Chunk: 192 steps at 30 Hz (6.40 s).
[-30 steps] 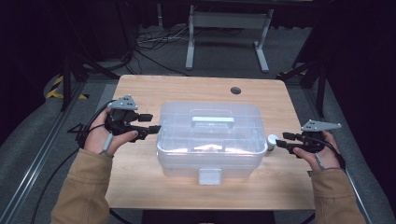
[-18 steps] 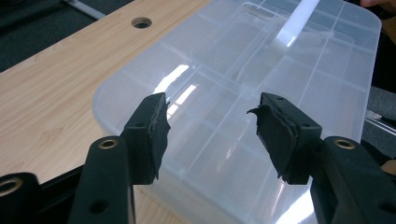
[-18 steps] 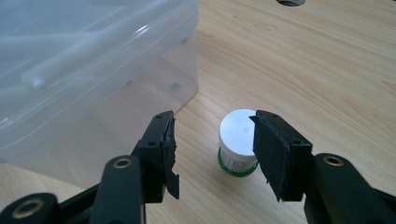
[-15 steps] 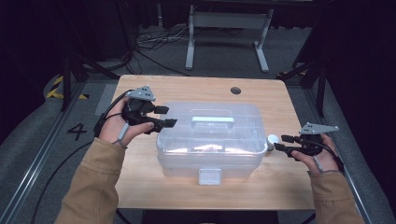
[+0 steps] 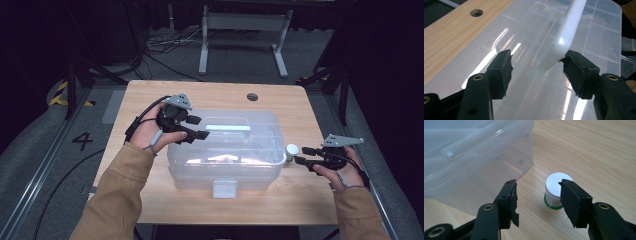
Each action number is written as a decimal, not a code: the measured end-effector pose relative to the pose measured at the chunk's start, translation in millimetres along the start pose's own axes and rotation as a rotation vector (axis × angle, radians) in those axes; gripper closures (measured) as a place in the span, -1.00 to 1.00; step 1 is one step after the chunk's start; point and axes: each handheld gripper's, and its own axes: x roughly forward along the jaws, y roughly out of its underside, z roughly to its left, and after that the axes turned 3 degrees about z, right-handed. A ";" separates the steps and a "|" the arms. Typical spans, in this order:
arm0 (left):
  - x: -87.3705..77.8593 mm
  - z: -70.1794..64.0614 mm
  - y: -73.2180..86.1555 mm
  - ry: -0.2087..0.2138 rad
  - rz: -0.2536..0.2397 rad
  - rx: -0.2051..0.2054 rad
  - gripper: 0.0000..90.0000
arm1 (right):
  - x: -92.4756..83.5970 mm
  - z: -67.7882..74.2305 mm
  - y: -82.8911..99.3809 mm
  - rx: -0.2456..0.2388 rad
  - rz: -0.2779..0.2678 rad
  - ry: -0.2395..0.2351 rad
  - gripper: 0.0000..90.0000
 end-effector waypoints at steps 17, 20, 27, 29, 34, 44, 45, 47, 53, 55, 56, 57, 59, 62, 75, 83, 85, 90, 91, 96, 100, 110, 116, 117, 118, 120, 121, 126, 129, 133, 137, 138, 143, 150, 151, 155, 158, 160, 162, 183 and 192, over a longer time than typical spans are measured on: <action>19.8 -6.6 -12.2 0.009 0.059 0.055 0.51 | 3.8 5.8 -2.8 -0.021 0.004 -0.019 0.07; 17.2 -10.4 -16.7 -0.029 0.079 0.089 0.68 | 3.8 6.8 -2.9 -0.024 0.007 -0.020 0.07; 14.5 -11.0 -24.7 -0.058 0.110 0.090 0.70 | 0.7 10.3 -5.1 -0.036 -0.010 -0.024 0.07; 13.4 -10.0 -25.6 -0.060 0.101 0.081 0.70 | -1.4 11.0 -5.6 -0.041 -0.017 -0.024 0.08; 9.6 -4.0 -35.0 -0.058 0.105 0.045 0.69 | -5.0 13.0 -6.4 -0.052 -0.021 -0.033 0.17; 6.4 6.8 -48.0 -0.042 0.122 0.007 0.69 | -19.9 26.8 -14.6 -0.064 -0.053 -0.140 0.92; 6.3 7.5 -48.5 -0.041 0.123 0.007 0.69 | -21.0 29.3 -15.9 -0.068 -0.058 -0.162 0.95; 6.1 8.7 -49.9 -0.037 0.126 -0.001 0.69 | -21.3 34.2 -18.2 -0.080 -0.051 -0.199 0.98; 5.3 9.0 -51.2 -0.038 0.134 0.001 0.68 | -17.4 49.9 -24.6 -0.125 -0.042 -0.297 1.00; 4.8 8.3 -50.9 -0.040 0.134 0.003 0.68 | -15.9 53.6 -26.3 -0.133 -0.042 -0.322 1.00; 4.7 8.4 -50.6 -0.040 0.132 0.003 0.68 | -15.1 54.4 -26.8 -0.137 -0.040 -0.321 1.00; 4.6 8.6 -50.1 -0.040 0.128 0.001 0.68 | -14.7 55.0 -27.1 -0.140 -0.041 -0.318 1.00; 3.9 9.1 -49.3 -0.039 0.115 -0.001 0.68 | -14.3 55.2 -27.3 -0.141 -0.046 -0.317 1.00; -4.5 8.1 -49.4 -0.013 0.029 -0.017 0.29 | -14.4 55.1 -27.7 -0.136 -0.048 -0.314 1.00; -43.8 -4.9 -45.3 -0.076 -0.069 -0.022 0.19 | -13.9 55.9 -35.6 -0.130 -0.075 -0.310 1.00; -70.4 -18.4 -36.5 -0.078 -0.097 -0.029 0.37 | -13.3 54.4 -42.2 -0.114 -0.111 -0.286 1.00; -75.2 -23.1 -33.9 -0.066 -0.104 -0.028 0.40 | -13.8 53.8 -44.1 -0.107 -0.124 -0.279 1.00; -85.4 -37.8 -26.5 -0.059 -0.104 -0.010 0.53 | -16.2 52.4 -50.0 -0.093 -0.164 -0.259 1.00; -85.4 -37.8 -26.5 -0.059 -0.104 -0.010 0.56 | -16.2 52.4 -50.0 -0.093 -0.164 -0.259 1.00; -93.0 -53.1 -16.0 -0.020 -0.114 -0.006 0.62 | -16.3 50.2 -57.8 -0.082 -0.192 -0.240 1.00; -93.9 -61.9 -7.9 -0.023 -0.102 -0.005 0.66 | -14.8 48.9 -64.2 -0.073 -0.214 -0.228 1.00; -84.9 -65.8 16.5 -0.033 -0.109 -0.033 0.71 | -13.1 46.2 -71.5 -0.034 -0.275 -0.210 1.00; -76.2 -64.1 33.7 -0.076 -0.097 -0.051 0.72 | -12.2 46.7 -71.6 -0.022 -0.298 -0.197 1.00; -74.2 -63.3 37.2 -0.081 -0.098 -0.056 0.72 | -12.2 46.8 -71.6 -0.019 -0.301 -0.195 1.00; -71.5 -62.3 41.7 -0.091 -0.098 -0.065 0.72 | -12.1 47.0 -71.5 -0.017 -0.305 -0.191 1.00; -65.9 -60.0 49.2 -0.125 -0.094 -0.075 0.72 | -11.7 47.3 -71.6 -0.012 -0.311 -0.189 1.00; -65.9 -60.0 49.2 -0.125 -0.094 -0.075 0.72 | -11.7 47.3 -71.6 -0.012 -0.311 -0.189 1.00; -54.9 -49.5 67.4 -0.206 -0.103 -0.128 0.73 | -9.9 49.4 -71.4 -0.009 -0.320 -0.183 1.00; -49.9 -40.7 74.7 -0.209 -0.120 -0.158 0.74 | -9.1 51.4 -69.6 -0.008 -0.324 -0.182 1.00; -48.2 -34.7 74.3 -0.228 -0.126 -0.159 0.77 | -8.3 55.3 -66.2 -0.008 -0.321 -0.174 1.00; -47.4 -28.1 77.7 -0.218 -0.112 -0.178 0.87 | -8.4 59.0 -62.8 -0.009 -0.309 -0.170 1.00; -47.7 -25.2 79.2 -0.215 -0.106 -0.180 0.91 | -8.4 59.0 -62.4 -0.009 -0.309 -0.172 1.00; -48.1 -16.3 83.7 -0.194 -0.122 -0.201 0.99 | -7.5 60.0 -61.8 -0.008 -0.308 -0.170 1.00; -44.4 -10.7 83.3 -0.174 -0.131 -0.212 1.00 | -10.8 63.8 -60.3 -0.011 -0.302 -0.154 0.96; -43.5 -10.2 82.5 -0.174 -0.128 -0.215 1.00 | -12.3 64.8 -59.7 -0.017 -0.292 -0.144 0.93; -42.1 -6.7 80.1 -0.162 -0.125 -0.212 1.00 | -18.4 70.8 -55.5 -0.059 -0.239 -0.030 0.66; -41.9 -3.6 78.6 -0.148 -0.132 -0.215 1.00 | -19.8 73.1 -54.8 -0.064 -0.247 0.041 0.42; -42.0 -2.1 77.6 -0.142 -0.134 -0.215 1.00 | -19.8 74.5 -55.6 -0.055 -0.277 0.094 0.27; -41.8 -0.9 76.6 -0.136 -0.132 -0.214 1.00 | -18.8 75.9 -58.5 -0.055 -0.286 0.146 0.21; -48.2 -3.1 79.4 -0.109 -0.135 -0.199 0.73 | -2.0 89.4 -87.5 -0.017 -0.357 0.314 0.17; -49.5 -8.8 87.9 -0.097 -0.106 -0.185 0.53 | -0.8 91.5 -94.3 -0.050 -0.365 0.362 0.30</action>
